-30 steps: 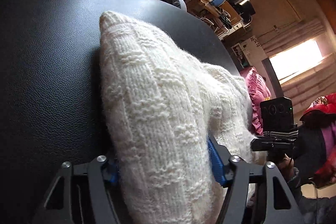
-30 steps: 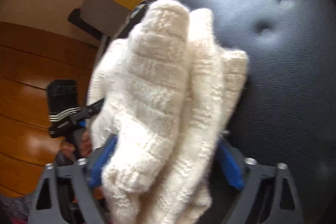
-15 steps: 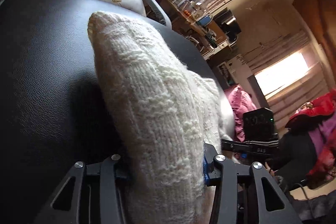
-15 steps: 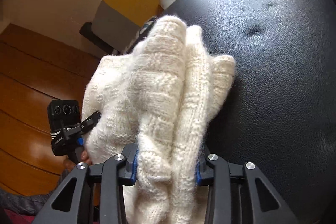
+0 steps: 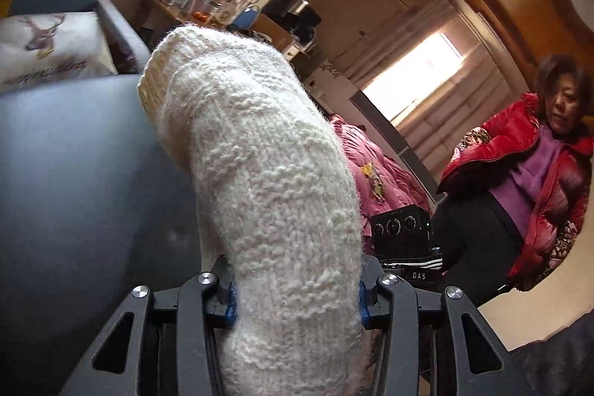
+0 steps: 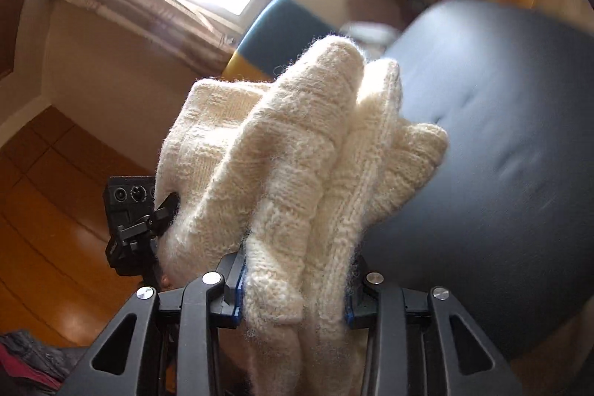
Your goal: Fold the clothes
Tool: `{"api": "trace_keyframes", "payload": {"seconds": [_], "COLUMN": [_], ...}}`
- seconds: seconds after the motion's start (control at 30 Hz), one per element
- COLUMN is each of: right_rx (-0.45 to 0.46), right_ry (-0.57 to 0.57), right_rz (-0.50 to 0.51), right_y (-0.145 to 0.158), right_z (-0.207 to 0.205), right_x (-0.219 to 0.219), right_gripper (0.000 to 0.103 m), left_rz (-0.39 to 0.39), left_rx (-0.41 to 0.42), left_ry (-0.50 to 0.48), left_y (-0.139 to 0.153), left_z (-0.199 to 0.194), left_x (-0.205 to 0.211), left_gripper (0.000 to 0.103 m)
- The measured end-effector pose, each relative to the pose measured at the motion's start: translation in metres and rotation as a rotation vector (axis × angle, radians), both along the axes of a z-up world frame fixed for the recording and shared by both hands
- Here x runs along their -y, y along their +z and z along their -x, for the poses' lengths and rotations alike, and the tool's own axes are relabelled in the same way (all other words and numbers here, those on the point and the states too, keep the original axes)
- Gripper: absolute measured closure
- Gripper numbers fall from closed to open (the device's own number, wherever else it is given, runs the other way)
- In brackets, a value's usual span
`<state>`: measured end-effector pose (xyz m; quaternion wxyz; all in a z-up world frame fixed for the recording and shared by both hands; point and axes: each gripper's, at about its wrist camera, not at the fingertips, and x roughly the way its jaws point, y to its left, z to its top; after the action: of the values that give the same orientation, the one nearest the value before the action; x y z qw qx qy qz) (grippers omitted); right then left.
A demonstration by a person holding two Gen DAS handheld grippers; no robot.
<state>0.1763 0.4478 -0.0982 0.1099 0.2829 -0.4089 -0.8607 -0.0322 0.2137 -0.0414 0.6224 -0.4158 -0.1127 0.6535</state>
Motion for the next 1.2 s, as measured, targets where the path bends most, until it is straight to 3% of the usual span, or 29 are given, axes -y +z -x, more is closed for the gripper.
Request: {"api": "trace_keyframes", "payload": {"seconds": [0.1,0.23,0.4,0.47,0.6,0.67,0.77,0.97,1.1,1.2], "right_rx": [0.063,0.188,0.400,0.403,0.400,0.394,0.369,0.315,0.279,0.240], "right_ry": [-0.122,-0.238,-0.325,-0.342,-0.363,-0.377,-0.384,-0.382,-0.414,-0.439], "right_rz": [-0.103,-0.173,-0.262,-0.256,-0.260,-0.239,-0.193,-0.157,-0.237,-0.409], "right_y": [0.010,-0.008,-0.053,-0.060,-0.064,-0.067,-0.067,-0.051,-0.029,0.001], "right_z": [-0.002,0.006,0.019,0.016,0.009,-0.006,-0.016,-0.021,-0.017,-0.022], "right_x": [-0.043,-0.088,-0.151,-0.159,-0.151,-0.150,-0.154,-0.160,-0.152,-0.133], "right_gripper": [0.067,0.068,0.069,0.068,0.065,0.062,0.059,0.058,0.058,0.058], "left_rz": [0.022,0.110,0.300,0.383,0.447,0.455,0.459,0.441,0.408,0.376], "left_rx": [-0.025,-0.046,-0.089,-0.139,-0.091,-0.093,-0.071,-0.188,-0.234,-0.282], "left_ry": [-0.069,-0.108,-0.103,-0.073,-0.006,0.010,0.026,0.114,0.168,0.184], "left_y": [0.006,-0.008,-0.052,-0.072,-0.100,-0.105,-0.104,-0.069,-0.054,-0.045], "left_z": [0.007,0.025,0.041,0.047,0.071,0.069,0.065,0.048,0.041,0.025], "left_x": [-0.052,-0.139,-0.220,-0.234,-0.228,-0.220,-0.211,-0.194,-0.161,-0.141], "left_gripper": [0.058,0.058,0.058,0.056,0.043,0.031,0.030,0.030,0.030,0.031]}}
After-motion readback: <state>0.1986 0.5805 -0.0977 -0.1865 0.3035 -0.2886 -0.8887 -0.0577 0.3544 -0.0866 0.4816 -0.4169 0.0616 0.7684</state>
